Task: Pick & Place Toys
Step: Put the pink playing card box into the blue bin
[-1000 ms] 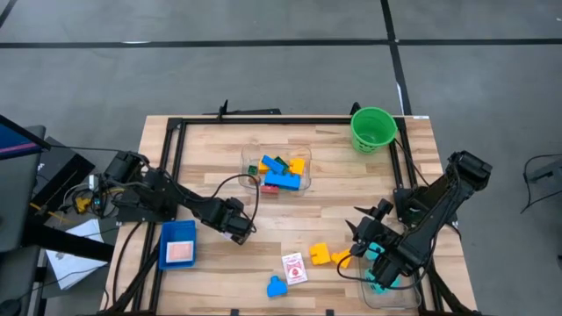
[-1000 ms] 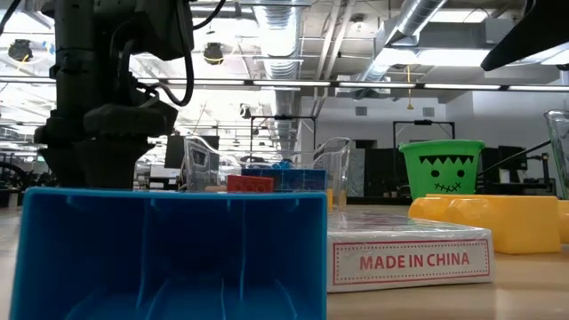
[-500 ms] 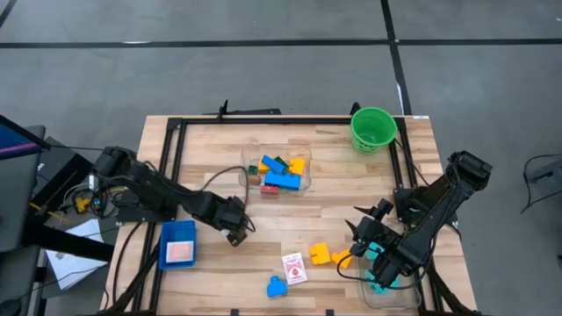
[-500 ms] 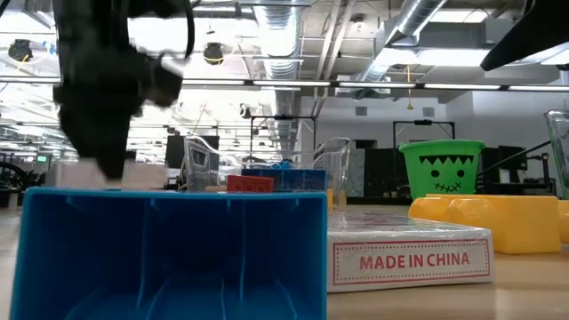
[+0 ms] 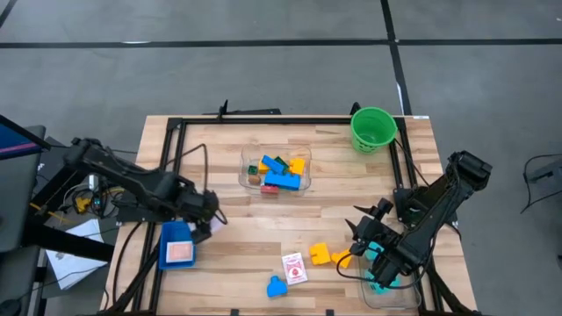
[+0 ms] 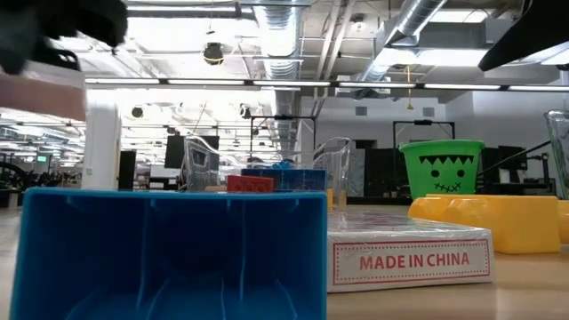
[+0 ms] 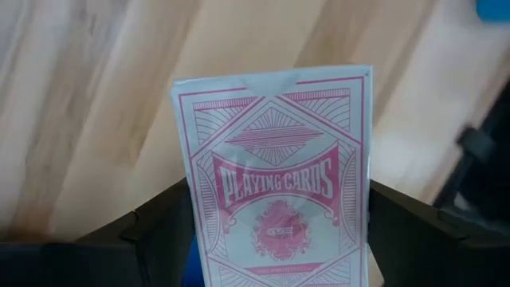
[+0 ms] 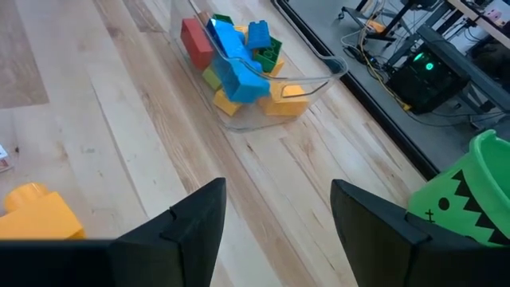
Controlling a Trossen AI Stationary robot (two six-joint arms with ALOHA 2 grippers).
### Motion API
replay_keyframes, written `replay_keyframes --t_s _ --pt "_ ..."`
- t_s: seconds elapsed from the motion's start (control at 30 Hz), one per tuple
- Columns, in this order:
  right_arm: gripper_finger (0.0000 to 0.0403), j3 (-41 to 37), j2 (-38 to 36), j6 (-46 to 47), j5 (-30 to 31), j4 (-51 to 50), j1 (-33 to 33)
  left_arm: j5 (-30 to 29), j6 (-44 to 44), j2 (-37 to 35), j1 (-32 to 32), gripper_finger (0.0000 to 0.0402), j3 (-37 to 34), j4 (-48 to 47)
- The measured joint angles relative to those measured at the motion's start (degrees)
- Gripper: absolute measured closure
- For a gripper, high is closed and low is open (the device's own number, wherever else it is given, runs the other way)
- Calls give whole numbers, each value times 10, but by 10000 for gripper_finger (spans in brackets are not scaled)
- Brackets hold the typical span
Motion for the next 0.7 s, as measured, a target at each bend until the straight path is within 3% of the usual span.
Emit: replay_keyframes --t_s 0.17,0.33,0.7 --pt "184 0 0 -1 0 0 -6 2 5 -39 -52 103 0 -57" --pt "184 0 0 -2 0 0 -6 -17 -43 -38 -112 103 0 -128" --pt "184 0 0 -2 0 1 -6 -19 -115 12 -214 100 0 -135"
